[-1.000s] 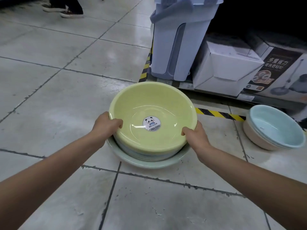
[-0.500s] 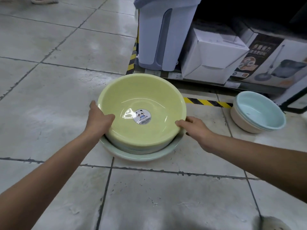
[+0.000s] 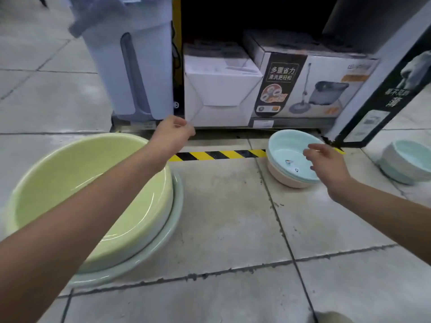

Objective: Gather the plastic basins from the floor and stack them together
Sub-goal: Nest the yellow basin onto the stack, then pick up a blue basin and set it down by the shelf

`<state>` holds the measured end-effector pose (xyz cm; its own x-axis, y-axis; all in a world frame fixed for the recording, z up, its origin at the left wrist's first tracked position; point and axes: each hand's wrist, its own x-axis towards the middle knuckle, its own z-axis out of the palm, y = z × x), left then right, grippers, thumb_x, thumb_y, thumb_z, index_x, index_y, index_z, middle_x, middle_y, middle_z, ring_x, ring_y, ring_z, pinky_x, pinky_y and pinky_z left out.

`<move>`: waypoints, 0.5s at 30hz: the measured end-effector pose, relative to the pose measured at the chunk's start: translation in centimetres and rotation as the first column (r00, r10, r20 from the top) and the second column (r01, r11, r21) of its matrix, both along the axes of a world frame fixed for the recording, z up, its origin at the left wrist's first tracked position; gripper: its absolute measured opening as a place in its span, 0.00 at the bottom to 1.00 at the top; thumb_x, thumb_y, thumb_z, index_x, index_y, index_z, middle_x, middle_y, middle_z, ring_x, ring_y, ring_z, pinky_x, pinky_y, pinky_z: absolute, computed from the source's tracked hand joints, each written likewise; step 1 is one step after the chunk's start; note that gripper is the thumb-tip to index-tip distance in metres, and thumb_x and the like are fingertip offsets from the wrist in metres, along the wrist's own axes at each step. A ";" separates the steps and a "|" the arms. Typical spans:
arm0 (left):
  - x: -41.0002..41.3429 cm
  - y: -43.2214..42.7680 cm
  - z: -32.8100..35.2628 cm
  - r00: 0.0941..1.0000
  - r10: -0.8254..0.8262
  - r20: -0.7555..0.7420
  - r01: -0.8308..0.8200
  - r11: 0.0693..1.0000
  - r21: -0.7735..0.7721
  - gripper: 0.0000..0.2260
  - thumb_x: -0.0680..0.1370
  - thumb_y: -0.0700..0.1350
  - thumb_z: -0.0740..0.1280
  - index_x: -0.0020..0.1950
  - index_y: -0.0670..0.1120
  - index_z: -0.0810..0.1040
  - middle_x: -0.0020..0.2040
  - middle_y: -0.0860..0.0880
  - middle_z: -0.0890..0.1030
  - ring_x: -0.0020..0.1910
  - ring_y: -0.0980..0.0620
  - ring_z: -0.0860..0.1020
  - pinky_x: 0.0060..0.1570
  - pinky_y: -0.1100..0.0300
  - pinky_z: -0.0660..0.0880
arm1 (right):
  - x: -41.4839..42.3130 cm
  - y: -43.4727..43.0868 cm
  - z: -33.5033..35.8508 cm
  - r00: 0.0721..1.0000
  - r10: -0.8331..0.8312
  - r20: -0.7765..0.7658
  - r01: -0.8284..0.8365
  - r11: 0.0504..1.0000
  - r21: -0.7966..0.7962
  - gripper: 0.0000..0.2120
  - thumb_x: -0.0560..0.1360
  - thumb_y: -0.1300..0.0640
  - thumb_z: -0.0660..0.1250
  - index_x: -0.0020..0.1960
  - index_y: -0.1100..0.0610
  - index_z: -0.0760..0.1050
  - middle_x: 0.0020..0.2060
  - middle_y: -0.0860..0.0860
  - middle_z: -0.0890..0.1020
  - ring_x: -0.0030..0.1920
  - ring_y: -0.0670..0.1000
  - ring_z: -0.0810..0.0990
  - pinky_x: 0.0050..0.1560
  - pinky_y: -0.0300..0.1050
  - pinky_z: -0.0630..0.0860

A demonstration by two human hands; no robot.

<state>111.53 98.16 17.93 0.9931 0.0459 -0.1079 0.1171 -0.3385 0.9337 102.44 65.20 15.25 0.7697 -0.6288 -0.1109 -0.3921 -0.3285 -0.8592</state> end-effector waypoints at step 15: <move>7.0 -30.8 -12.6 0.885 -0.068 -0.460 -0.001 0.989 -0.148 0.19 0.72 0.52 0.74 0.55 0.42 0.77 0.45 0.48 0.78 0.46 0.48 0.76 0.47 0.57 0.75 | 7.8 -25.0 -11.5 0.956 -0.110 -0.272 0.167 0.966 0.197 0.31 0.75 0.49 0.71 0.75 0.53 0.66 0.70 0.57 0.73 0.66 0.60 0.74 0.66 0.56 0.74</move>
